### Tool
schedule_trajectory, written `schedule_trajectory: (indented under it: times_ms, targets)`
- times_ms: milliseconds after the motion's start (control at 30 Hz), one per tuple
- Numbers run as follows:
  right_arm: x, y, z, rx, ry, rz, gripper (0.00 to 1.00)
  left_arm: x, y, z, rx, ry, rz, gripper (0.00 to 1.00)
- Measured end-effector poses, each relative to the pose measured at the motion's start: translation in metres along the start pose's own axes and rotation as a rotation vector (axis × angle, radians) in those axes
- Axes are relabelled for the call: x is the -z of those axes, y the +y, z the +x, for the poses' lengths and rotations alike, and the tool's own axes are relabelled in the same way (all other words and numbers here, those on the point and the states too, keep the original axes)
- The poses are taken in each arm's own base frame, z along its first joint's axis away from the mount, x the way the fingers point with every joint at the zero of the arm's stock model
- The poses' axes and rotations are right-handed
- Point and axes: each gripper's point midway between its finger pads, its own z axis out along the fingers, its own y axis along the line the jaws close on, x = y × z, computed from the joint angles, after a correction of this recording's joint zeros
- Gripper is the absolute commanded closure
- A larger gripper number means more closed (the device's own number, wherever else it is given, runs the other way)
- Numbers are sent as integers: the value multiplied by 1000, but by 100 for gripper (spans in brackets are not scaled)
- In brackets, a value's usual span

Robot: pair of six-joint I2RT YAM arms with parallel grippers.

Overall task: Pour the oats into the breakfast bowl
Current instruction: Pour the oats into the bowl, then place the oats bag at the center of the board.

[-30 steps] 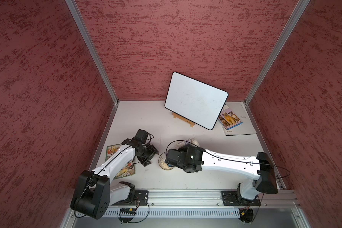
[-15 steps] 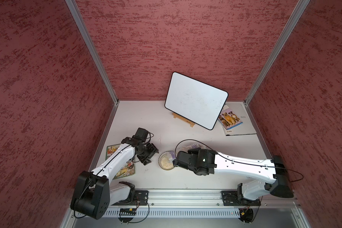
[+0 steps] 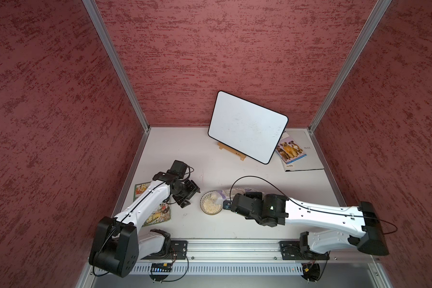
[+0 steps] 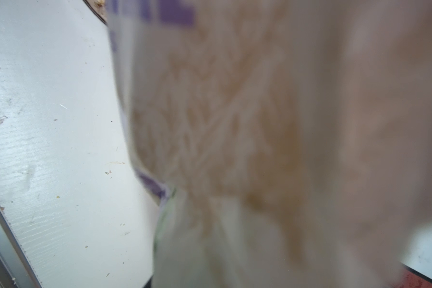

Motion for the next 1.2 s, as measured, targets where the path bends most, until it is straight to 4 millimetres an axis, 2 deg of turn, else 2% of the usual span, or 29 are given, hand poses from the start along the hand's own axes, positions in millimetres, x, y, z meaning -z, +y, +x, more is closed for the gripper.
schedule_trajectory:
  times_ms: [300,533,700,1000,1200]
  targets:
    - [4,8,7,-209,-128,-7,100,16,-16,-4,-44,-32,35,27]
    - [10,8,5,-364,-266,-4,100,21,-14,-4,-58,-50,37,27]
    - [13,8,13,-472,-352,12,100,26,-17,-3,-66,-61,57,27]
    - [25,-10,29,-789,-581,102,100,33,-25,-4,-85,-84,108,27]
    - [22,-22,30,-914,-618,169,100,44,-42,-2,-127,-104,199,26]
